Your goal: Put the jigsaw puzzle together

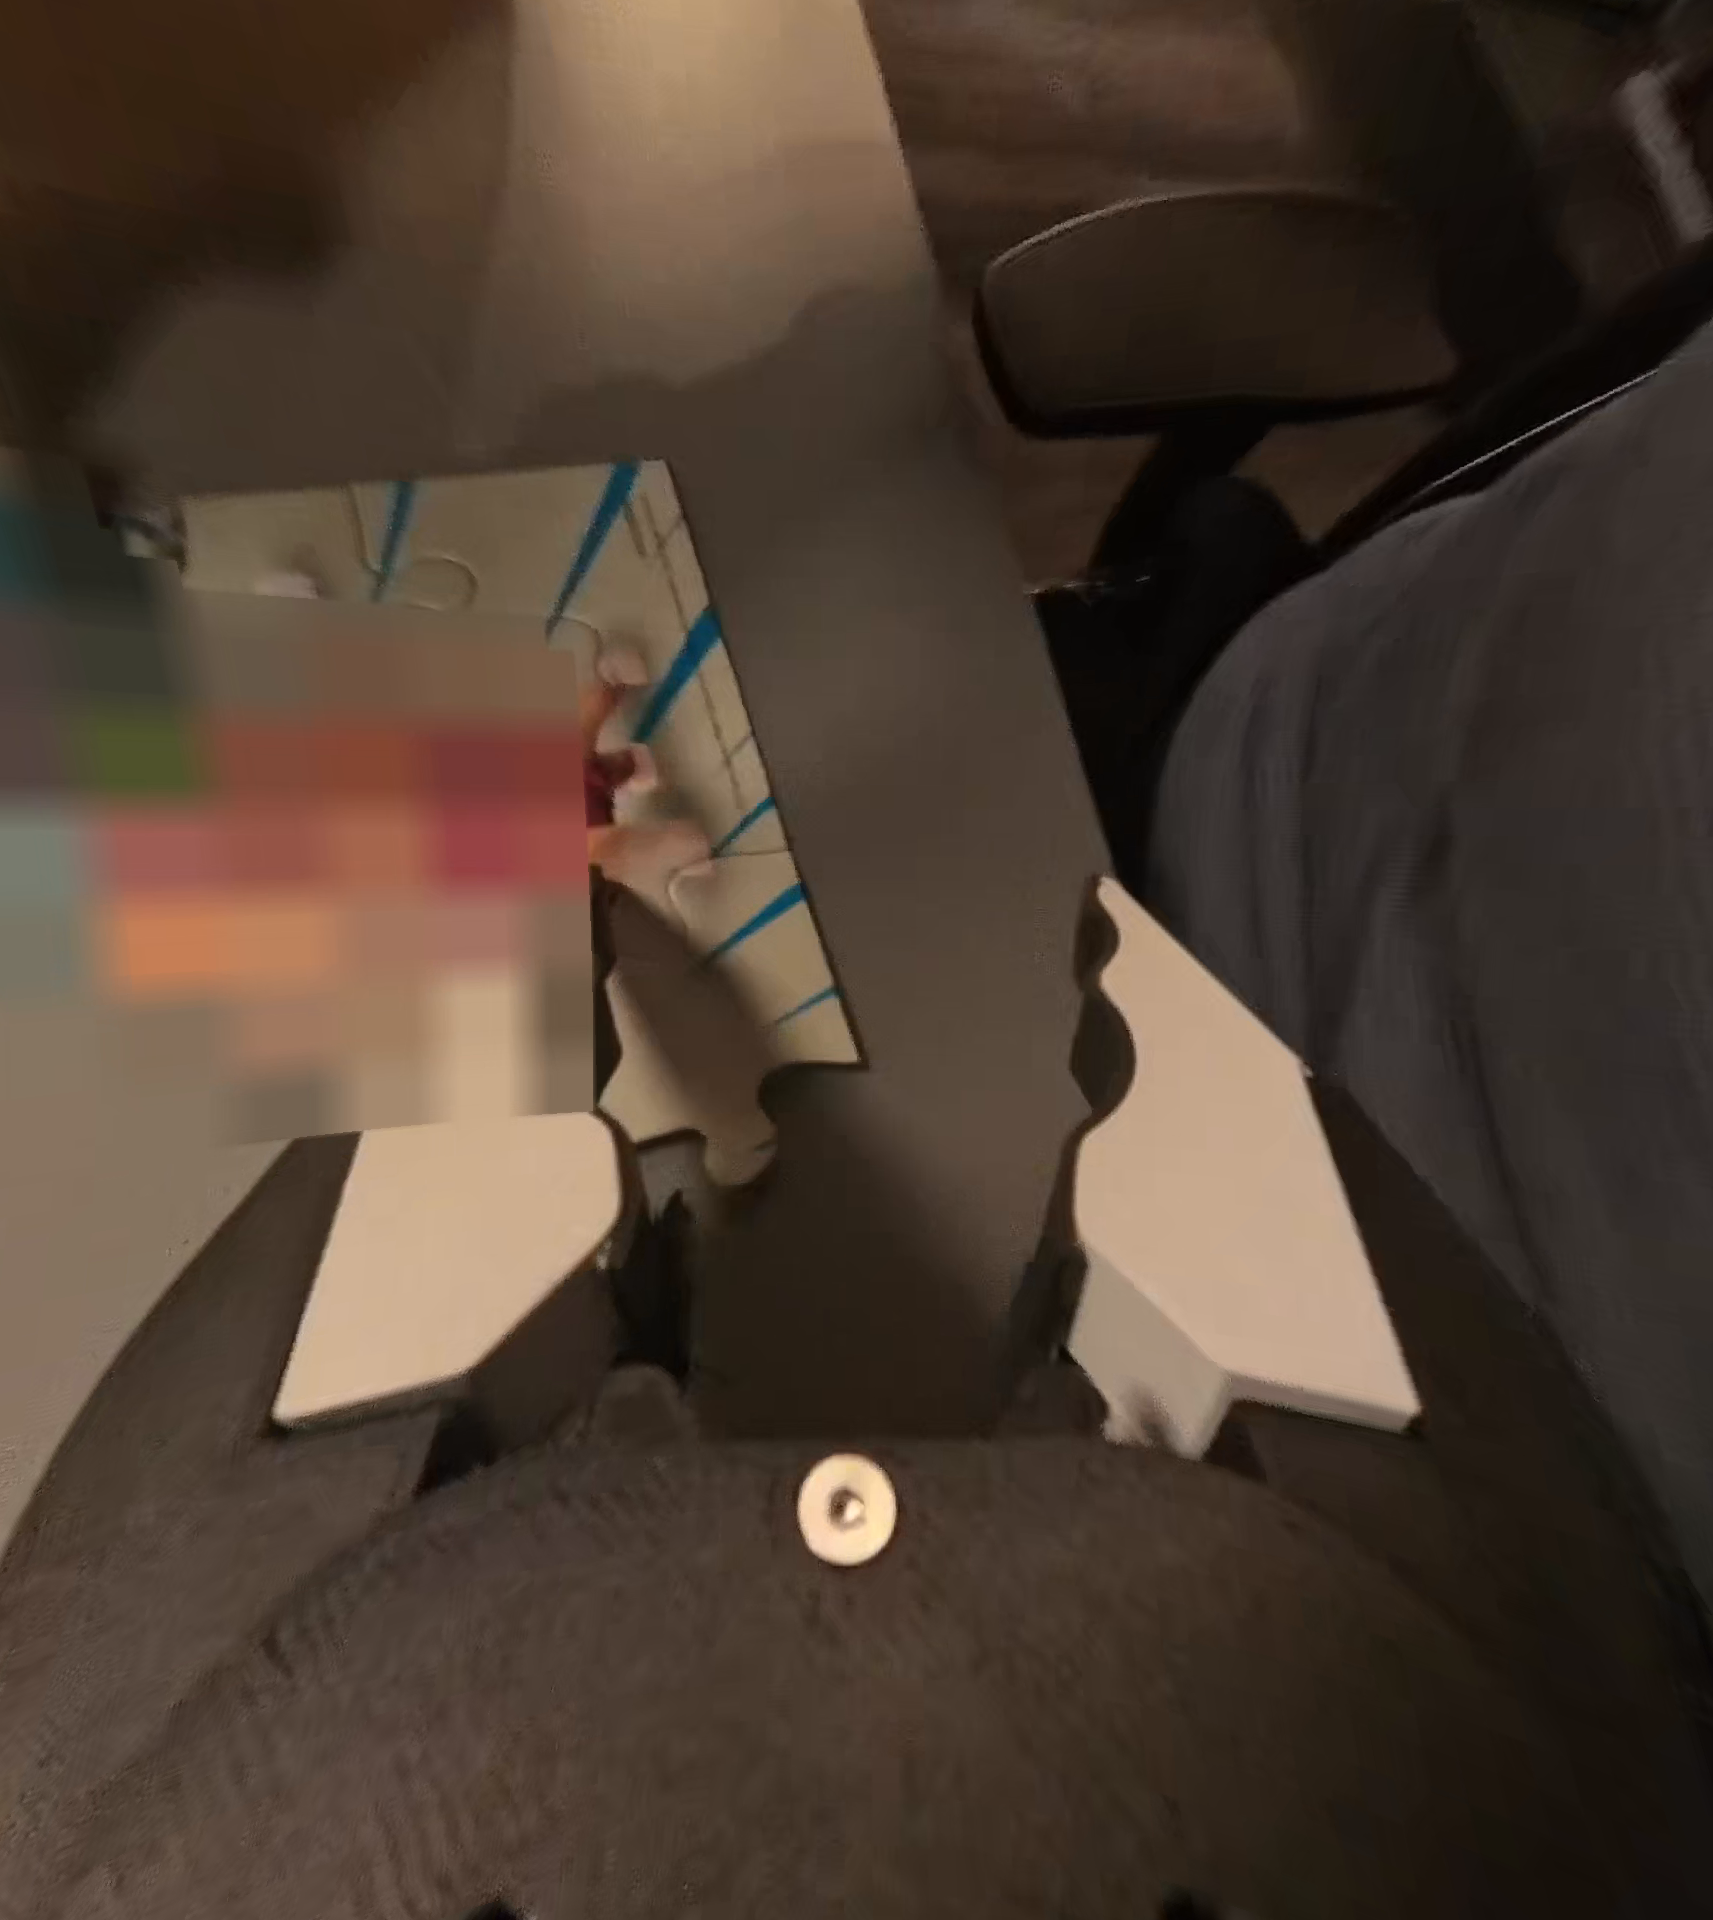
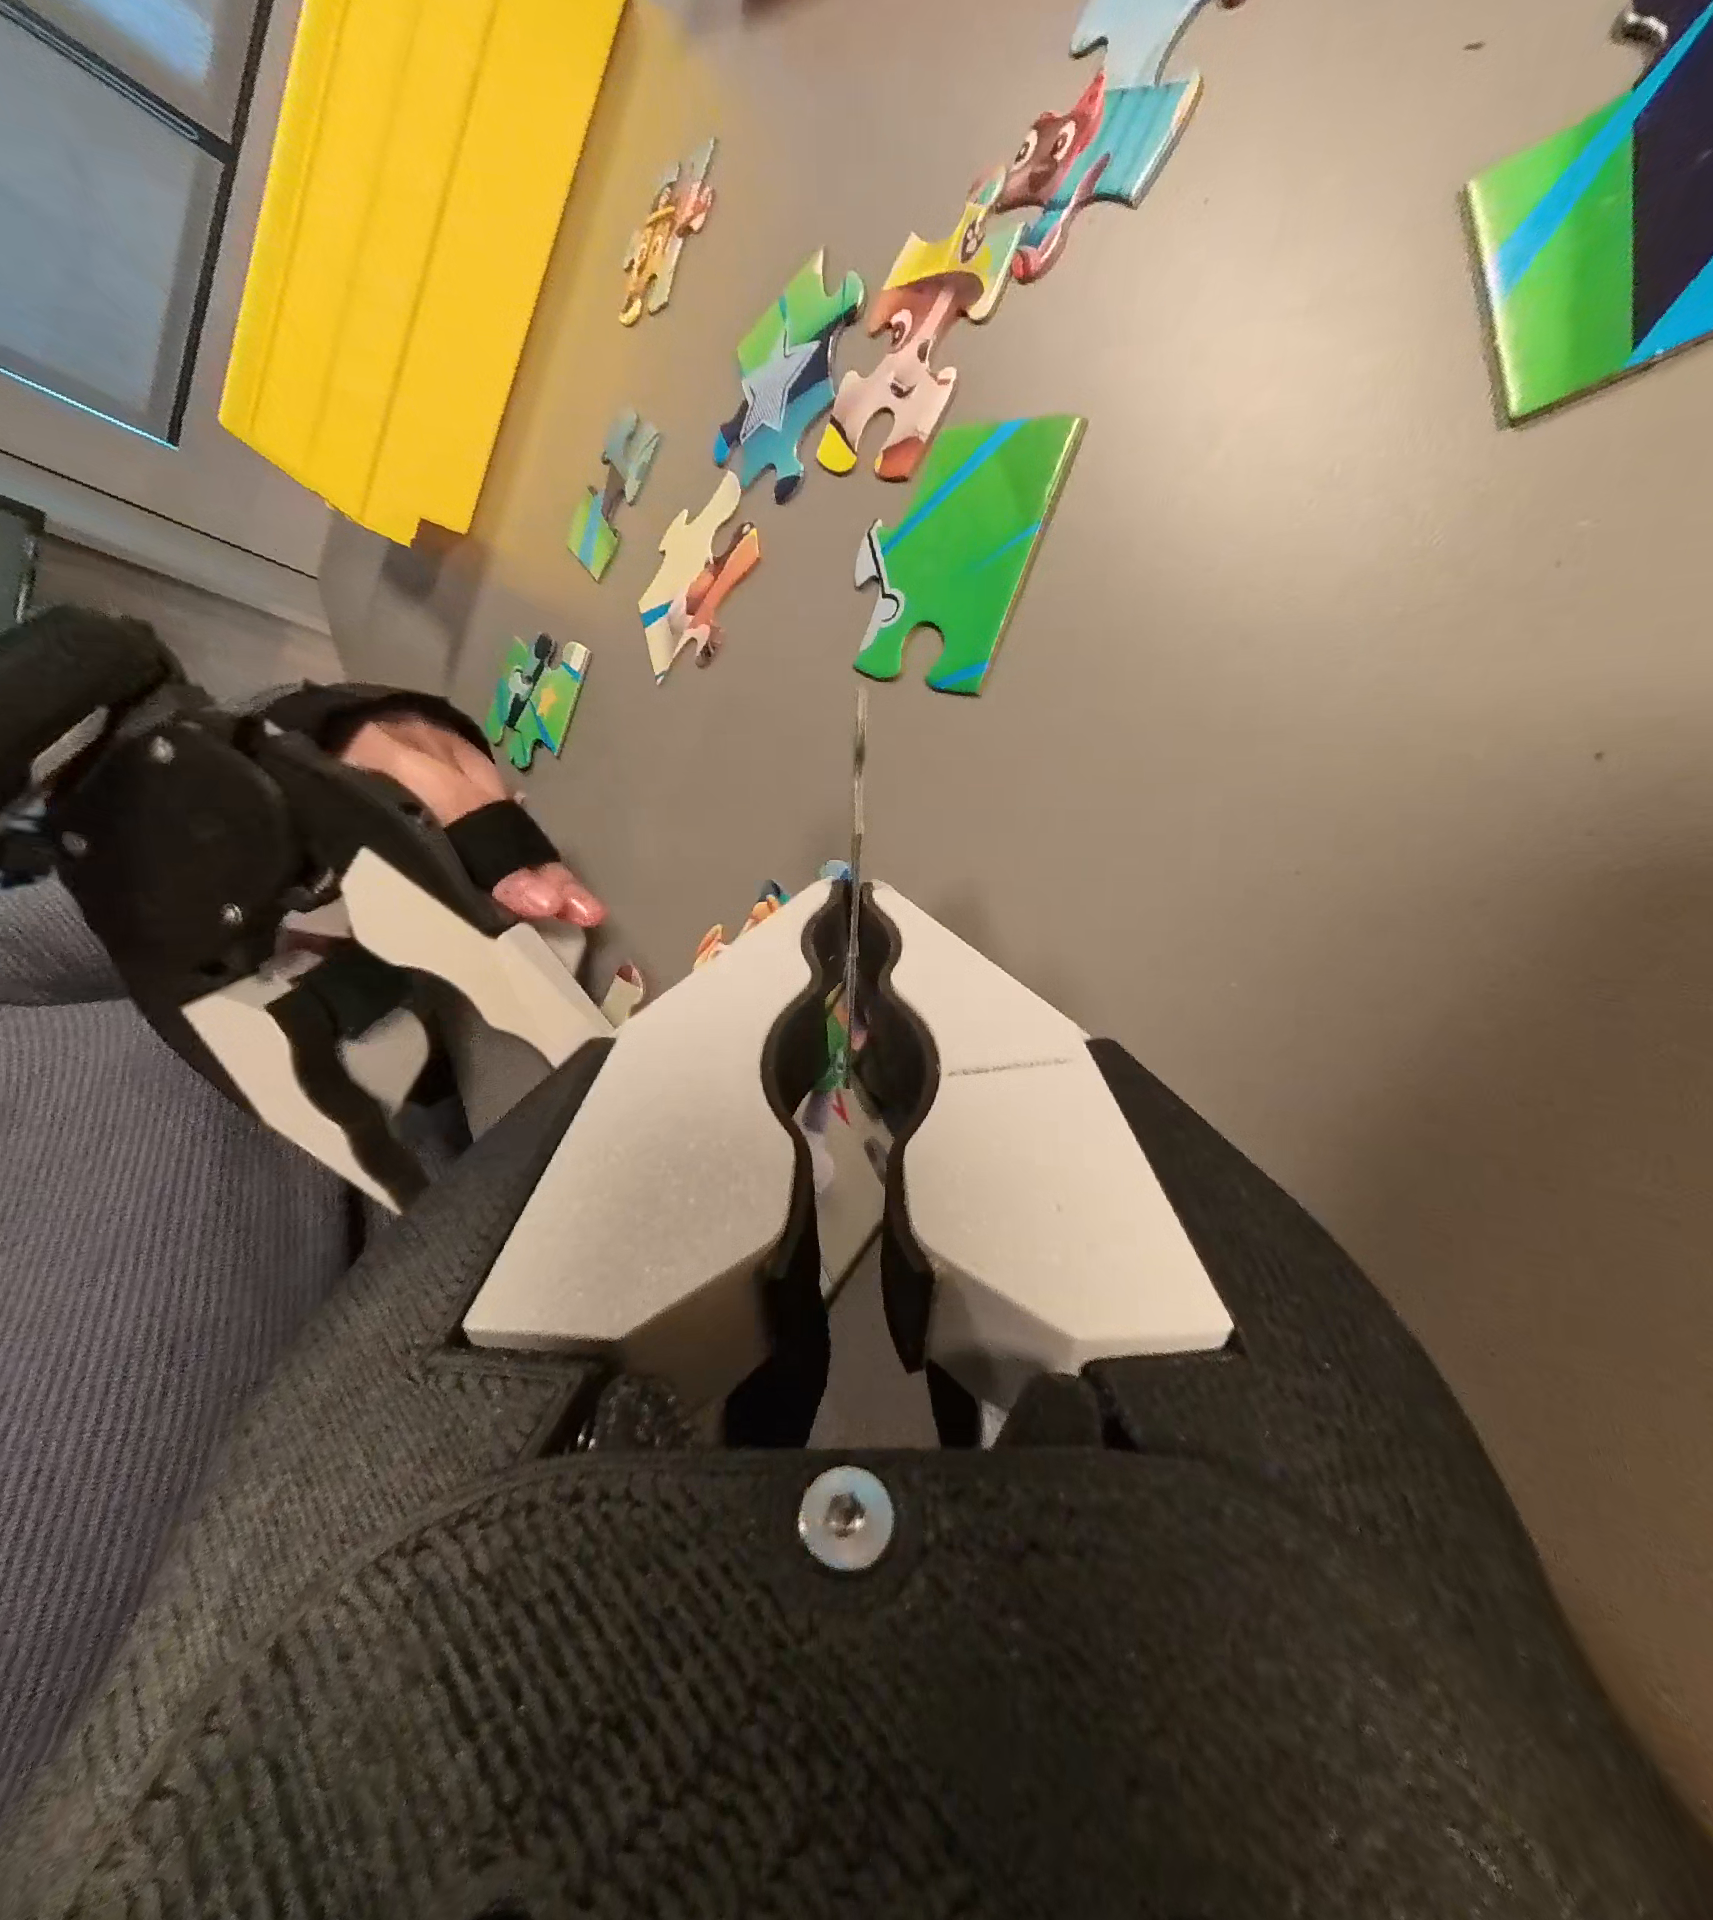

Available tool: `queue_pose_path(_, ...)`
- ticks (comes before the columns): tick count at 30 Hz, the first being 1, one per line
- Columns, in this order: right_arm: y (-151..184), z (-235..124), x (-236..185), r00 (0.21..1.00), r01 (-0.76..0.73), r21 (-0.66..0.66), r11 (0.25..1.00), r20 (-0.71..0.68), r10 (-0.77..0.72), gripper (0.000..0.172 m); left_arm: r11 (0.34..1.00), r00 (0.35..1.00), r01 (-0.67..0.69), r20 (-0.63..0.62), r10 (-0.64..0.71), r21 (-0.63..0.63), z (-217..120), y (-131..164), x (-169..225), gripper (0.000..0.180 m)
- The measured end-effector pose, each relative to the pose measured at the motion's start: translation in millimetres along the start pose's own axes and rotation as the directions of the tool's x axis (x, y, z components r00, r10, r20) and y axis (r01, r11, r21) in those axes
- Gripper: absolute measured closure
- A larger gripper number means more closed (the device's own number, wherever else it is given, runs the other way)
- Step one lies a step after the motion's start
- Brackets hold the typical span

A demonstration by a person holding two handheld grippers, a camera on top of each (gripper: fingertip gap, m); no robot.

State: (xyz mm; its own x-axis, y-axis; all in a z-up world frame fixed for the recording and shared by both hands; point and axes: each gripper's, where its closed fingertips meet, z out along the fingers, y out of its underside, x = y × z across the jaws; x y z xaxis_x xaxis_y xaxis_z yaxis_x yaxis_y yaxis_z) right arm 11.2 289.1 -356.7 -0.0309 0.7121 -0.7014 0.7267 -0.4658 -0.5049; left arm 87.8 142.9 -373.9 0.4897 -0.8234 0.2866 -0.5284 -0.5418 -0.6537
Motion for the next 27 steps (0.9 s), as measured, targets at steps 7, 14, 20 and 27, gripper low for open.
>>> queue_pose_path(7,1,2,2,1.000,-0.013,-0.018,1.000,-0.007,0.013,0.172,0.992,0.991,0.109,-0.081,-0.103,0.068,-15,8,2,0.101)
queue_pose_path(14,9,5,-2,1.000,-0.021,0.004,1.000,-0.021,0.021,0.170,0.988,0.992,0.119,-0.062,-0.113,0.102,-16,9,1,0.103)
queue_pose_path(20,16,2,5,0.995,-0.025,0.051,0.998,-0.090,0.030,0.166,0.989,0.993,0.121,-0.002,-0.121,0.086,-16,12,3,0.101)
queue_pose_path(27,16,-5,-8,0.998,-0.001,0.150,0.989,-0.061,0.011,0.172,0.987,0.998,0.059,-0.030,-0.055,0.152,-28,-1,4,0.104)
